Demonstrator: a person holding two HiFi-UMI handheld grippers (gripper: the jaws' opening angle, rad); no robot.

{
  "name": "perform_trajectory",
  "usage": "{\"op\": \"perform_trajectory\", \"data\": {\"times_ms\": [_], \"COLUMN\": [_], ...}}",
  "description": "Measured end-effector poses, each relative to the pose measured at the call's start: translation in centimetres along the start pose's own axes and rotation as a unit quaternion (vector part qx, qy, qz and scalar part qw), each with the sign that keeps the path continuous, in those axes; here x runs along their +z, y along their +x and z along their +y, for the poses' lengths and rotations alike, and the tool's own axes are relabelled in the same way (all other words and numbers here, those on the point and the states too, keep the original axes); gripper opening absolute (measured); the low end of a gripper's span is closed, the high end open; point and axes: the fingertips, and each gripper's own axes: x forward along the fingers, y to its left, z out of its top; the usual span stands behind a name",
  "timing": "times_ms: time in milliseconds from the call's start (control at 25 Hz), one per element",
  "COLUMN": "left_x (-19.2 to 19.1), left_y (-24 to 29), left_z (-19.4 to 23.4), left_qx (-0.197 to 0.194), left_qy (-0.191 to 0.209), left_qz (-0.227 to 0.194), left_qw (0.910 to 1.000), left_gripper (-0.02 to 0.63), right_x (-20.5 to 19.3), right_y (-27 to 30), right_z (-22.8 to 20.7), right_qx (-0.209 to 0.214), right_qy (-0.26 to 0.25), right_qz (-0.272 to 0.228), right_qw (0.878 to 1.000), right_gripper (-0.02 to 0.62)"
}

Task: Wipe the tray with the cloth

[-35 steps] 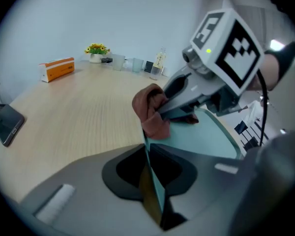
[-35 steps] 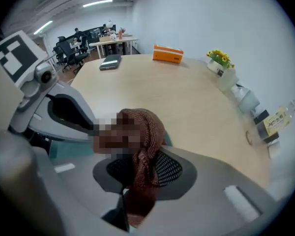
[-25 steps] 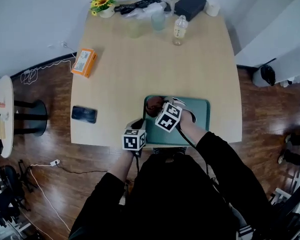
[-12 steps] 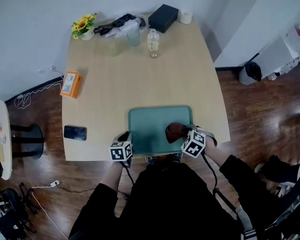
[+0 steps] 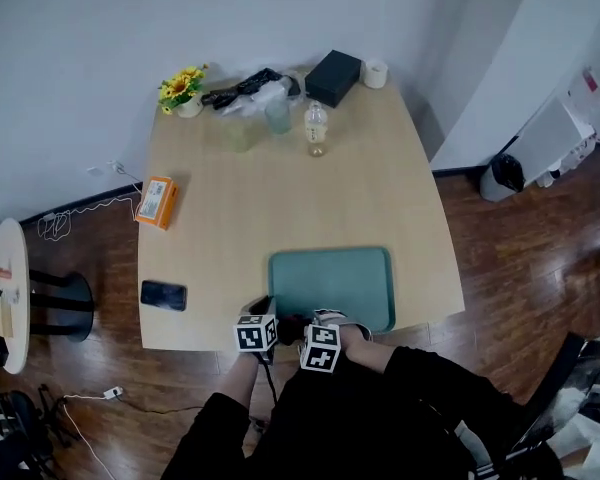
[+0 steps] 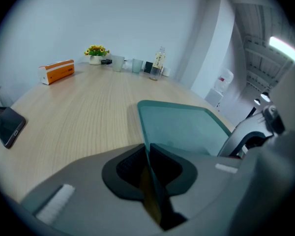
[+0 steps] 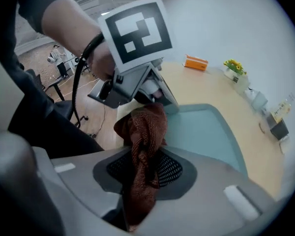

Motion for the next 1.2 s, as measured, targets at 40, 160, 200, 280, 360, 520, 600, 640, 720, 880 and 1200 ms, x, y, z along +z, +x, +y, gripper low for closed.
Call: {"op": "perform_trajectory", "data": {"times_ms": [40, 160, 200, 280, 360, 520, 600, 640, 720, 880, 1200], "left_x": [0.0, 0.1, 0.3, 0.4, 0.3, 0.1, 0.1, 0.1, 0.0, 2.0, 12.8], "left_y": [-0.1, -0.2, -0.1, 0.0, 0.1, 0.1, 0.0, 0.0, 0.0, -1.8, -11.7], "left_z": [0.0, -0.1, -0.1, -0.1, -0.1, -0.1, 0.0, 0.1, 0.2, 0.1, -8.2], "left_qx": [-0.001, -0.004, -0.005, -0.005, -0.005, -0.006, -0.009, -0.011, -0.014, 0.014, -0.034], "left_qy": [0.0, -0.003, -0.003, -0.003, -0.004, -0.003, -0.003, -0.005, -0.01, 0.043, 0.108], "left_qz": [0.0, 0.001, 0.001, 0.002, 0.002, 0.001, 0.002, 0.004, 0.01, -0.01, -0.174], "left_qw": [1.0, 1.0, 1.0, 1.0, 1.0, 1.0, 1.0, 0.9999, 0.9998, 0.9989, 0.9782], "left_gripper": [0.014, 0.014, 0.014, 0.014, 0.014, 0.014, 0.015, 0.015, 0.015, 0.02, 0.029], "right_x": [0.9, 1.6, 1.4, 0.8, -0.3, -3.9, -6.0, -6.8, -7.8, -7.7, -6.4], "right_y": [0.5, 1.2, 1.1, 0.9, 0.5, -0.9, -2.1, -2.8, -4.7, -9.8, -19.9], "right_z": [0.1, 0.1, -0.1, -1.0, -2.5, -6.6, -8.6, -9.4, -10.6, -12.3, -13.2], "right_qx": [0.003, 0.003, 0.002, -0.005, -0.02, -0.068, -0.09, -0.099, -0.113, -0.141, -0.189], "right_qy": [0.002, 0.008, 0.011, 0.023, 0.048, 0.121, 0.159, 0.177, 0.215, 0.269, 0.302], "right_qz": [-0.002, 0.0, 0.0, -0.001, -0.001, 0.008, 0.011, 0.008, -0.012, -0.086, -0.207], "right_qw": [1.0, 1.0, 1.0, 1.0, 0.999, 0.99, 0.983, 0.979, 0.97, 0.949, 0.911], "right_gripper": [0.098, 0.098, 0.098, 0.098, 0.098, 0.098, 0.097, 0.097, 0.097, 0.098, 0.098]}}
